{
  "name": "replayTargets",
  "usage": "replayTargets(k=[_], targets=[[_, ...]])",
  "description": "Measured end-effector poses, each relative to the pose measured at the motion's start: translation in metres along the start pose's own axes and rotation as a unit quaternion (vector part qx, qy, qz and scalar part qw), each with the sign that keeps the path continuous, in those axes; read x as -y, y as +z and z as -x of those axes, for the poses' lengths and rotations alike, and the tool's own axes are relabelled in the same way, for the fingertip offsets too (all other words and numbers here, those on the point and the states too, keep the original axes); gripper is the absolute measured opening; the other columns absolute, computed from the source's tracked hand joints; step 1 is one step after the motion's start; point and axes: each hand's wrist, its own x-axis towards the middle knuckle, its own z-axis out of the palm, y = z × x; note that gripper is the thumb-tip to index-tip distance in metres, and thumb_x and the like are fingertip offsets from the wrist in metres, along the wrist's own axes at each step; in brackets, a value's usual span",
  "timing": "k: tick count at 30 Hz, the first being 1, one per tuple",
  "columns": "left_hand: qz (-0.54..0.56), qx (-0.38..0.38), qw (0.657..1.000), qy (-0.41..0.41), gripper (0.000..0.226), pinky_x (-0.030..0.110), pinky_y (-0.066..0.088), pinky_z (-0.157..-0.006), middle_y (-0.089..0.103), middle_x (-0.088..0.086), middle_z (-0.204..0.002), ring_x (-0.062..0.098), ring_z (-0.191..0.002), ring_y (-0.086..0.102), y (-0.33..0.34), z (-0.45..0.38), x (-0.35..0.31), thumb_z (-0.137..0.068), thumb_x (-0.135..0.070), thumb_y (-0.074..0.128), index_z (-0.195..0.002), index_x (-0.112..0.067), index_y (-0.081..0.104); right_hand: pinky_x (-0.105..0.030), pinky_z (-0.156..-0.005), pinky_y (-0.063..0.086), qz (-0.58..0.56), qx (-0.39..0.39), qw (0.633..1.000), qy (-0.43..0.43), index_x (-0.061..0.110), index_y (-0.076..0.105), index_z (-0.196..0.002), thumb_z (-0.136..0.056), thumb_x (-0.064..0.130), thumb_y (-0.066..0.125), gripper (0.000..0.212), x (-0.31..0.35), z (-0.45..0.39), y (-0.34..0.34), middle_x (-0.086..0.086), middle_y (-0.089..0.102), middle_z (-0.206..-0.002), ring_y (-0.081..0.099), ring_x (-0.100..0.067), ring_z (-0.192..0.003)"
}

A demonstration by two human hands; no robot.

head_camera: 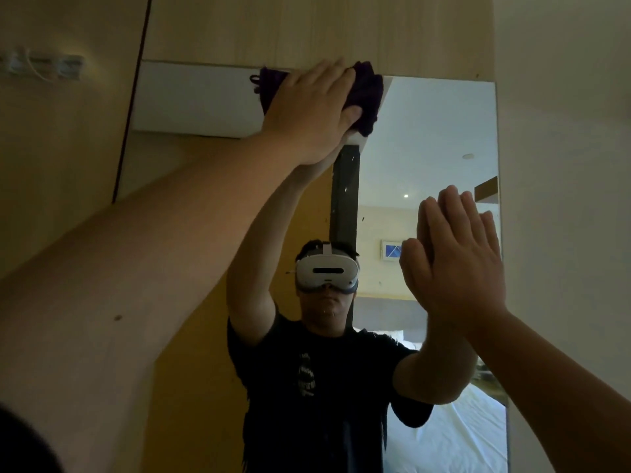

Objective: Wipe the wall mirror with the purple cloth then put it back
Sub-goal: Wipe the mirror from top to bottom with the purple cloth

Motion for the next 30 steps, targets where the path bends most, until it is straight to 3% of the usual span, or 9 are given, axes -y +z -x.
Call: replayTargets(k=[8, 16, 22, 26, 30], targets=[[-0.001, 0.003, 0.999, 0.050, 0.060, 0.043, 0.021, -0.116, 0.030, 0.007, -0.158, 0.024, -0.145, 0.027, 0.019, 0.150, -0.036, -0.101, -0.048, 0.033, -0.149, -0.012, 0.036, -0.050, -0.123, 0.008, -0.018, 0.001, 1.000, 0.004, 0.016, 0.034, -0.150, -0.099, 0.044, 0.034, 0.059, -0.001, 0.001, 0.000, -0.012, 0.021, -0.163, 0.008, -0.029, -0.152], [-0.013, 0.027, 0.995, 0.095, 0.060, 0.047, 0.027, -0.115, 0.033, 0.010, -0.157, 0.027, -0.145, 0.029, 0.033, 0.288, -0.079, -0.101, -0.048, 0.038, -0.147, -0.010, 0.038, -0.052, -0.123, 0.009, -0.042, 0.027, 0.999, 0.004, 0.017, 0.038, -0.147, -0.097, 0.044, 0.033, 0.056, -0.002, -0.001, -0.007, -0.010, 0.023, -0.162, 0.009, -0.029, -0.152], [-0.028, 0.018, 0.995, 0.096, 0.056, 0.047, 0.034, -0.110, 0.040, 0.007, -0.153, 0.027, -0.139, 0.040, 0.036, 0.305, -0.083, -0.101, -0.048, 0.043, -0.144, -0.012, 0.044, -0.051, -0.123, 0.006, -0.010, 0.025, 1.000, 0.013, 0.017, 0.028, -0.151, -0.100, 0.044, 0.031, 0.058, -0.025, 0.011, -0.018, -0.012, 0.014, -0.164, 0.002, -0.027, -0.153], [-0.027, 0.001, 0.994, 0.103, 0.053, 0.043, 0.037, -0.101, 0.052, 0.007, -0.142, 0.027, -0.123, 0.052, 0.037, 0.300, -0.082, -0.098, -0.047, 0.047, -0.138, -0.012, 0.051, -0.053, -0.122, 0.008, -0.006, 0.043, 0.999, 0.028, 0.019, 0.023, -0.154, -0.099, 0.050, 0.023, 0.063, -0.031, 0.016, -0.012, -0.009, 0.008, -0.166, -0.002, -0.026, -0.153], [0.000, -0.038, 0.993, 0.110, 0.045, 0.040, 0.045, -0.090, 0.062, 0.007, -0.124, 0.026, -0.108, 0.057, 0.033, 0.288, -0.080, -0.106, -0.044, 0.034, -0.131, -0.012, 0.052, -0.052, -0.123, 0.008, 0.001, 0.056, 0.998, 0.022, 0.021, 0.016, -0.156, -0.100, 0.053, 0.019, 0.064, -0.034, 0.016, -0.009, -0.007, 0.002, -0.166, -0.007, -0.025, -0.153]])
